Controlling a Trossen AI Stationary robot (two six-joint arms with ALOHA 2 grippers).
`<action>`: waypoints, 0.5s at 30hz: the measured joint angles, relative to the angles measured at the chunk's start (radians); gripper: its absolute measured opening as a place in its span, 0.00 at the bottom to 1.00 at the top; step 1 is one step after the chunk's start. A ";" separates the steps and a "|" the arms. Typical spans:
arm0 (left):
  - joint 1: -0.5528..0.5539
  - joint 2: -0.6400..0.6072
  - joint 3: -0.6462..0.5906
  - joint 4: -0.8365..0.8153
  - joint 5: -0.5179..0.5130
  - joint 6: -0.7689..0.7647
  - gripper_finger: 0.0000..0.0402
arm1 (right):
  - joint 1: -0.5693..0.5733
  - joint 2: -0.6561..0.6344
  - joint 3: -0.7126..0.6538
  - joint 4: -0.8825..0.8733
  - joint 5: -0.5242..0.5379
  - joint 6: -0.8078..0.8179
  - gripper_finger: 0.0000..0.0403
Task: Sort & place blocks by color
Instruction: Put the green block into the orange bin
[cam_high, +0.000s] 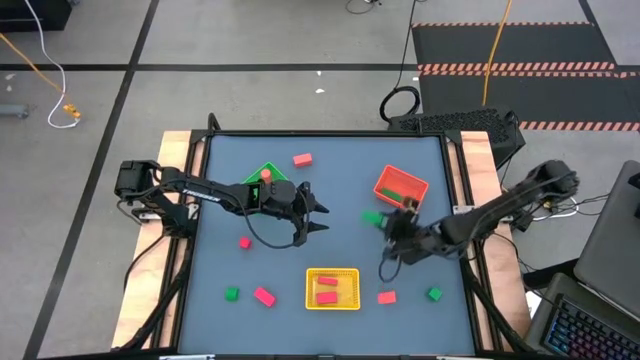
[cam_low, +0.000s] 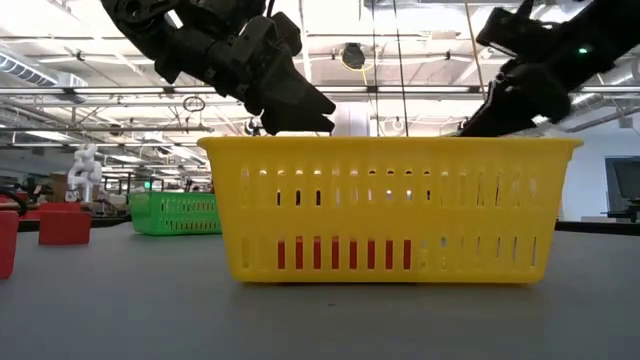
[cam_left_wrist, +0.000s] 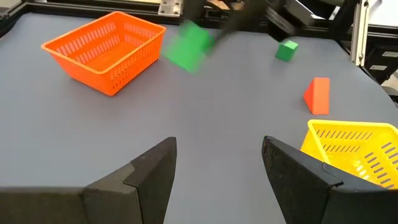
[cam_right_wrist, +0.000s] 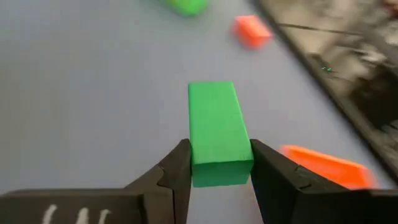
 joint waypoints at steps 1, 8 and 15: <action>0.000 0.000 0.000 0.000 0.000 0.000 0.60 | -0.018 -0.027 0.000 -0.041 0.024 0.018 0.30; -0.002 0.000 0.000 -0.002 0.000 -0.007 0.60 | -0.163 -0.118 -0.001 -0.268 0.046 0.164 0.30; -0.002 0.000 0.000 -0.006 0.000 -0.003 0.60 | -0.234 -0.120 -0.002 -0.363 0.041 0.216 0.30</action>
